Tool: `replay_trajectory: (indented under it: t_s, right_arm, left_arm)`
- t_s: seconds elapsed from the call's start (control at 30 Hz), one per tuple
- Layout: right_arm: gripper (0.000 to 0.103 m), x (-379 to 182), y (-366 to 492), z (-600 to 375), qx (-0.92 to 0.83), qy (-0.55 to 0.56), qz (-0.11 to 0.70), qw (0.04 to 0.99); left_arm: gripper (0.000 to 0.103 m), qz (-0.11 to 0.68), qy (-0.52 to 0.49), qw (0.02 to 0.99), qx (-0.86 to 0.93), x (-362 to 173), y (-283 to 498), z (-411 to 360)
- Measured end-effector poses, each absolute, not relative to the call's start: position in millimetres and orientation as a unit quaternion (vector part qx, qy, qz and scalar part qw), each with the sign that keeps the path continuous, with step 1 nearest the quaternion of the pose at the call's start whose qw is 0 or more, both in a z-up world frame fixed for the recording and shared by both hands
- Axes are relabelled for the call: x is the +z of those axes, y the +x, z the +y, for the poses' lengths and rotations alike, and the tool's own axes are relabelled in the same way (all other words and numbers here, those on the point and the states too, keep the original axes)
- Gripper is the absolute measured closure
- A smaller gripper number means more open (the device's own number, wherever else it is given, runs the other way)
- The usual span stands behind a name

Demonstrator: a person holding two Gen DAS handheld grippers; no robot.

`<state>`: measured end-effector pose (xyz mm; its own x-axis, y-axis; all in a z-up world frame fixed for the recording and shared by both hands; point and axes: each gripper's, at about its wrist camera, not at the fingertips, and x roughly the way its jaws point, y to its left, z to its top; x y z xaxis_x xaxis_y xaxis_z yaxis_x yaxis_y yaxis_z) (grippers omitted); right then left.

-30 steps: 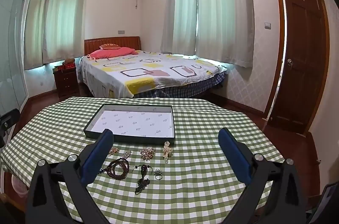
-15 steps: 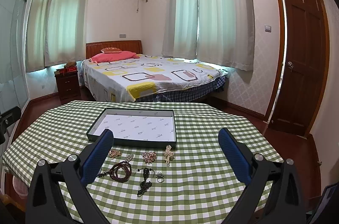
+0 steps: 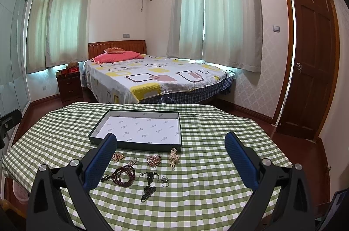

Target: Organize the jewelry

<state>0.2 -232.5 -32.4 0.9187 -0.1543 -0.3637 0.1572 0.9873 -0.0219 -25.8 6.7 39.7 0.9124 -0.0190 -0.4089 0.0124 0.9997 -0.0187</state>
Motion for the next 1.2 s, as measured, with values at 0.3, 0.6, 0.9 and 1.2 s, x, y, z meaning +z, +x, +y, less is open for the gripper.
replay_trajectory:
  t_s: [0.3, 0.6, 0.9, 1.2]
  right_arm:
    - [0.007, -35.4, -1.2, -231.8, -0.080, 0.004, 0.184, 0.980]
    - [0.007, -37.4, -1.7, -231.7, -0.079, 0.002, 0.182, 0.980]
    - [0.007, -38.4, -1.9, -231.1, -0.079, 0.002, 0.182, 0.980]
    - [0.007, -39.0, -2.4, -230.9, -0.079, 0.002, 0.181, 0.980]
  left_arm:
    - [0.004, 0.208, -0.007, 0.978, -0.007, 37.9, -24.9, 6.5]
    - [0.004, 0.205, -0.007, 0.979, -0.006, 36.2, -25.9, 6.8]
    - [0.004, 0.205, -0.007, 0.979, -0.006, 35.4, -26.1, 7.0]
    - [0.004, 0.206, -0.007, 0.979, -0.004, 32.7, -26.8, 8.5]
